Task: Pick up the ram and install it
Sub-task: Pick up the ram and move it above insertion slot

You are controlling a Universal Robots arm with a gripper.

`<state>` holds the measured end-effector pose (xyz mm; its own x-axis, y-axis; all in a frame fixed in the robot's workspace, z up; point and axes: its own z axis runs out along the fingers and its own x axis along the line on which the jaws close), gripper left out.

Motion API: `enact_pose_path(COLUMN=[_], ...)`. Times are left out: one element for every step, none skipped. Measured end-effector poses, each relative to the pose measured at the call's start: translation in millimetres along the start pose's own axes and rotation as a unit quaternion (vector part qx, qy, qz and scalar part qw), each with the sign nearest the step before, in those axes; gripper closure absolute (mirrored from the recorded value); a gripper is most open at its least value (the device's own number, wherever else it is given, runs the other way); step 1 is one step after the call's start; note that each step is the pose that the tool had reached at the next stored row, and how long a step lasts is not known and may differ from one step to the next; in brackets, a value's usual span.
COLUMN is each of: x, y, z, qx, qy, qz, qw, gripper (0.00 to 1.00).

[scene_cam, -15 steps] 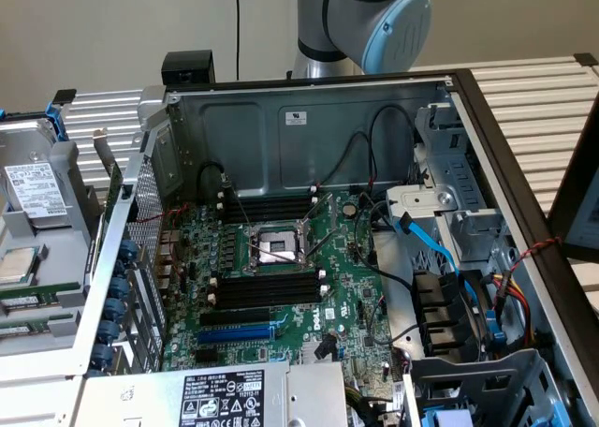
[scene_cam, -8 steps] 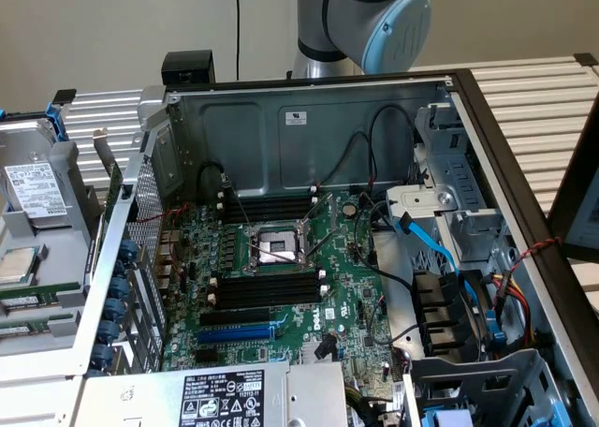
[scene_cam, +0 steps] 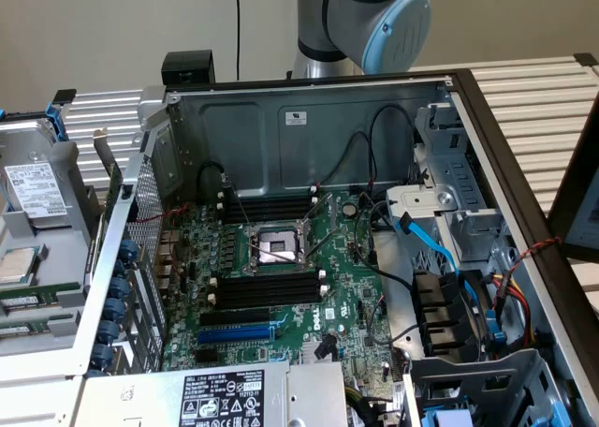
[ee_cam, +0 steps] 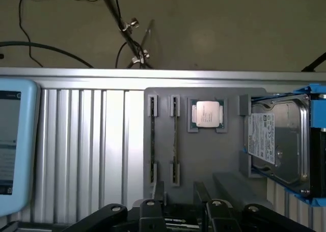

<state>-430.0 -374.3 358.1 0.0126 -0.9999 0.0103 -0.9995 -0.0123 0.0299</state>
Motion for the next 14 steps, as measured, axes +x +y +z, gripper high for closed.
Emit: enact_pose_path(x=[0.0,0.1,0.1,0.1,0.2,0.2,0.1,0.2,0.7,2.0,3.6,5.2,6.7,8.4], y=[0.0,0.0,0.0,0.1,0.2,0.4,0.7,0.8,0.8,0.8,0.7,0.7,0.6,0.6], z=[1.5,3.2,5.0,6.8,8.6,10.4,12.2,14.0,15.9,17.8,19.6,21.3,23.2,25.1], qx=[0.0,0.0001,0.0001,0.0001,0.0001,0.0001,0.0001,0.0002,0.0002,-0.0002,-0.0008,-0.0013,-0.0017,-0.0021], qy=[0.0001,0.0001,0.0002,0.0003,0.0004,0.0004,0.0005,0.0005,0.0006,0.0006,0.0007,0.0007,0.0007,0.0007], qz=[-0.002,-0.005,-0.007,-0.009,-0.012,-0.014,-0.016,-0.017,-0.019,-0.02,-0.021,-0.022,-0.023,-0.024], qw=[1.0,1.0,1.0,1.0,0.9999,0.9999,0.9999,0.9999,0.9998,0.9998,0.9998,0.9998,0.9997,0.9997], gripper=[0.64,0.64,0.64,0.64,0.64,0.64,0.64,0.64,0.64,0.64,0.64,0.64,0.64,0.64])
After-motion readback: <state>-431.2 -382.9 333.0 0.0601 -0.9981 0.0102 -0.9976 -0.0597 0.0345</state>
